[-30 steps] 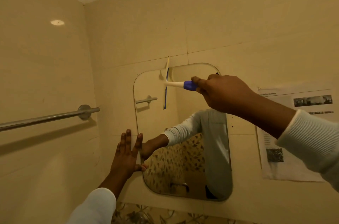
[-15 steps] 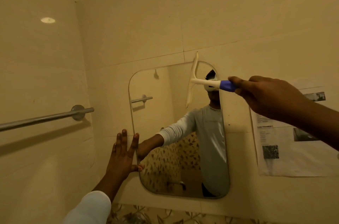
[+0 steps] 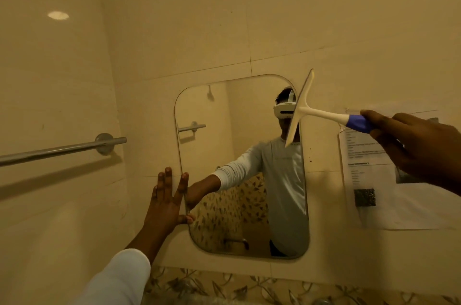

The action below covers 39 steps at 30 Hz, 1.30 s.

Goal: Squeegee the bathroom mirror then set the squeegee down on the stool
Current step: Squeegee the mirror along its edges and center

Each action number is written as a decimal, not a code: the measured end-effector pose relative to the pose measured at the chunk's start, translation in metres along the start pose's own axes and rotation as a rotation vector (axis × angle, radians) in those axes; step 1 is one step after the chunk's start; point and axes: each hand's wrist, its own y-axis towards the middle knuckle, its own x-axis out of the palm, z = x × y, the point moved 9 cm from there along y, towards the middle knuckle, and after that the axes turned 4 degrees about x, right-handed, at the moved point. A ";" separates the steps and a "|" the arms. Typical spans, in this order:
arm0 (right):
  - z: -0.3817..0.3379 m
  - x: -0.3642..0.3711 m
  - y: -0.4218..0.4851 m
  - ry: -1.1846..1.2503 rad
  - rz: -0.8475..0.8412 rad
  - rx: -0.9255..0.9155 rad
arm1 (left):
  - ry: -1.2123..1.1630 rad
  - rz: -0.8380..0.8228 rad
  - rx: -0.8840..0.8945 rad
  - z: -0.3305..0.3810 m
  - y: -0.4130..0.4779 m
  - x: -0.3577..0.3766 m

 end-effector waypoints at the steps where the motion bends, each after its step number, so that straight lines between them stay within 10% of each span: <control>1: 0.000 0.001 -0.005 0.008 0.036 0.020 | 0.002 -0.005 -0.003 0.000 0.000 0.001; 16: -0.228 0.113 0.043 0.072 -0.090 -0.433 | 0.008 -0.060 -0.034 0.007 -0.001 -0.005; 39: -0.256 0.147 0.074 0.013 -0.181 -0.411 | 0.040 -0.045 -0.019 -0.002 0.002 0.004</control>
